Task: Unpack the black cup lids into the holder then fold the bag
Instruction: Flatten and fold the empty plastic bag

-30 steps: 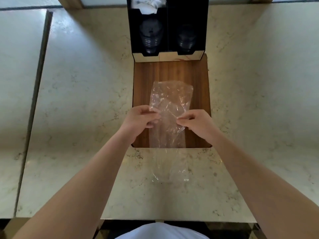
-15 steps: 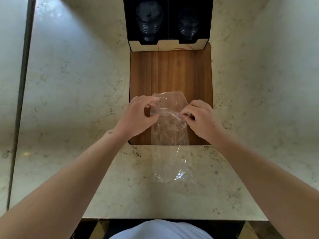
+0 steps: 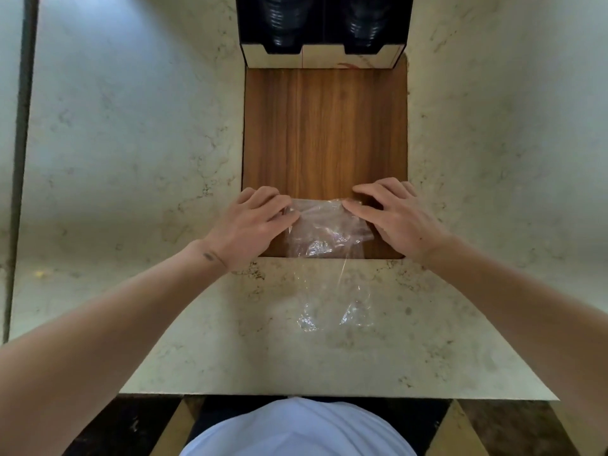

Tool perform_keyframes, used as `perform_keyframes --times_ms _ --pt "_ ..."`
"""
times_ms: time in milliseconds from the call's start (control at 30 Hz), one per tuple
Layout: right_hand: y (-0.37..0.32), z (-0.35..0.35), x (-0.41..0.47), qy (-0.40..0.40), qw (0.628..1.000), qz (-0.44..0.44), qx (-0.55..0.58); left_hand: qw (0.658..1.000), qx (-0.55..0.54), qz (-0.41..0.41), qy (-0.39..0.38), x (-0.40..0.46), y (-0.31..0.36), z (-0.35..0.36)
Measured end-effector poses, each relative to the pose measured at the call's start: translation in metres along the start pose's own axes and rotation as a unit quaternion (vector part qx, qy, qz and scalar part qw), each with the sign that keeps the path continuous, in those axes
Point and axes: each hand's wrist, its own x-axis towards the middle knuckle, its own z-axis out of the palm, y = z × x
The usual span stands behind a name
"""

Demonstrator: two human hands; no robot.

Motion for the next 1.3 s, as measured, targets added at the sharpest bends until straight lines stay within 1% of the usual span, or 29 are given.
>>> perform_keyframes --times_ms 67,100,133,167,200,233,300,333,367,400,500,533,567,633,700,733,800,833,900,933,967,1000,1067,1100,1133,1167,1200,1267,1300 --pt "0.0 -0.001 -0.004 -0.015 1.0 0.003 -0.001 1.0 -0.013 -0.001 -0.027 -0.006 0.002 -0.003" --pt "-0.001 -0.002 -0.004 -0.015 1.0 0.009 0.004 0.999 -0.028 -0.016 -0.036 -0.007 0.004 -0.005" --pt "-0.002 -0.003 -0.002 -0.012 1.0 0.02 0.018 0.997 -0.05 -0.045 -0.041 -0.006 0.007 -0.007" --pt "-0.004 -0.005 -0.001 -0.007 0.998 0.037 0.042 0.992 -0.081 -0.092 -0.039 -0.005 0.01 -0.009" --pt "-0.006 -0.006 0.001 -0.003 0.995 0.064 0.073 0.979 -0.122 -0.16 -0.032 -0.005 0.014 -0.009" --pt "-0.007 -0.007 0.001 0.002 0.989 0.103 0.107 0.954 -0.17 -0.245 -0.017 -0.004 0.017 -0.009" --pt "-0.012 -0.01 -0.002 0.027 0.963 0.204 0.173 0.874 -0.248 -0.417 0.033 -0.005 0.03 -0.01" --pt "-0.016 -0.011 -0.006 0.047 0.948 0.247 0.196 0.84 -0.271 -0.467 0.059 -0.005 0.037 -0.01" --pt "-0.022 -0.011 -0.01 0.061 0.937 0.272 0.211 0.822 -0.281 -0.49 0.073 -0.006 0.045 -0.01" --pt "-0.029 -0.012 -0.013 0.063 0.933 0.278 0.22 0.817 -0.287 -0.494 0.073 -0.007 0.052 -0.011" --pt "-0.045 -0.01 -0.013 0.043 0.937 0.257 0.235 0.815 -0.316 -0.484 0.038 -0.001 0.061 -0.007" --pt "-0.047 -0.009 -0.008 0.037 0.931 0.27 0.241 0.809 -0.327 -0.487 0.032 0.005 0.059 -0.007" --pt "-0.047 -0.009 -0.001 0.036 0.918 0.301 0.254 0.799 -0.338 -0.495 0.032 0.012 0.055 -0.007" --pt "-0.043 -0.011 0.018 0.052 0.872 0.387 0.296 0.771 -0.362 -0.521 0.045 0.029 0.044 -0.01" --pt "-0.036 -0.017 0.038 0.05 0.824 0.457 0.33 0.721 -0.401 -0.563 0.052 0.047 0.031 -0.012" --pt "-0.034 -0.019 0.046 0.033 0.81 0.475 0.343 0.699 -0.415 -0.581 0.041 0.054 0.024 -0.014" --pt "-0.033 -0.022 0.056 -0.015 0.798 0.483 0.361 0.681 -0.437 -0.588 0.0 0.066 0.014 -0.015" --pt "-0.034 -0.022 0.058 -0.033 0.795 0.481 0.369 0.672 -0.45 -0.589 -0.007 0.068 0.011 -0.013" --pt "-0.034 -0.021 0.054 -0.05 0.783 0.476 0.398 0.657 -0.482 -0.579 0.008 0.069 0.006 -0.013" --pt "-0.033 -0.021 0.051 -0.051 0.778 0.467 0.417 0.657 -0.493 -0.57 0.019 0.067 0.004 -0.013" --pt "-0.032 -0.023 0.048 -0.048 0.776 0.454 0.434 0.664 -0.501 -0.555 0.024 0.065 0.002 -0.013" --pt "-0.031 -0.024 0.045 -0.043 0.779 0.439 0.446 0.676 -0.502 -0.539 0.013 0.062 0.0 -0.014" --pt "-0.031 -0.027 0.041 -0.036 0.794 0.42 0.437 0.709 -0.484 -0.51 -0.052 0.057 -0.001 -0.015" --pt "-0.031 -0.027 0.04 -0.026 0.795 0.425 0.432 0.724 -0.463 -0.504 -0.084 0.055 -0.001 -0.016" --pt "-0.032 -0.027 0.039 -0.001 0.783 0.443 0.437 0.731 -0.441 -0.51 -0.107 0.054 -0.001 -0.016" --pt "-0.032 -0.027 0.038 0.043 0.751 0.474 0.458 0.729 -0.426 -0.521 -0.126 0.052 -0.001 -0.017" --pt "-0.035 -0.027 0.037 0.105 0.693 0.511 0.497 0.719 -0.429 -0.527 -0.145 0.049 -0.001 -0.02" --pt "-0.046 -0.028 0.033 0.226 0.529 0.574 0.583 0.685 -0.474 -0.524 -0.178 0.038 -0.003 -0.027" --pt "-0.057 -0.027 0.029 0.258 0.466 0.595 0.602 0.665 -0.493 -0.53 -0.185 0.032 -0.005 -0.03"
